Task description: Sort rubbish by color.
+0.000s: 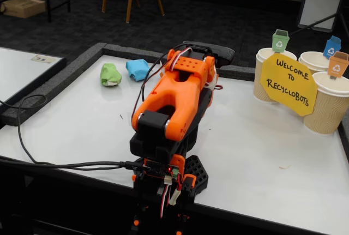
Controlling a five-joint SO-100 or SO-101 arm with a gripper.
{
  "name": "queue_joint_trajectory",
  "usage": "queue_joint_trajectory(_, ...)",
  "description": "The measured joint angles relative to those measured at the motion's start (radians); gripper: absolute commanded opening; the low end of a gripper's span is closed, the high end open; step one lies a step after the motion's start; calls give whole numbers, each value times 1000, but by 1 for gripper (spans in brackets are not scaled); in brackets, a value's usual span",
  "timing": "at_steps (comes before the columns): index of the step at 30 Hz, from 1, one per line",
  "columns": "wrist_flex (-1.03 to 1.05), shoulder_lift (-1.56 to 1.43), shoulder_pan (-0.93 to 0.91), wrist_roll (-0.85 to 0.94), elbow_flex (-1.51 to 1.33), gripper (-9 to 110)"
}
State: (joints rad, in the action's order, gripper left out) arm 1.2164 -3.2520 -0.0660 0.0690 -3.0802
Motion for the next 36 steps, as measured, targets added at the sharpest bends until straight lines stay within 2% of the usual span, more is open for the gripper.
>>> queue_joint_trajectory(21, 0, 0, 0, 0, 0, 0)
queue_joint_trajectory(30, -2, 3, 0, 0, 0, 4)
queue_joint_trajectory(36, -66, 166, 0, 0, 94, 6)
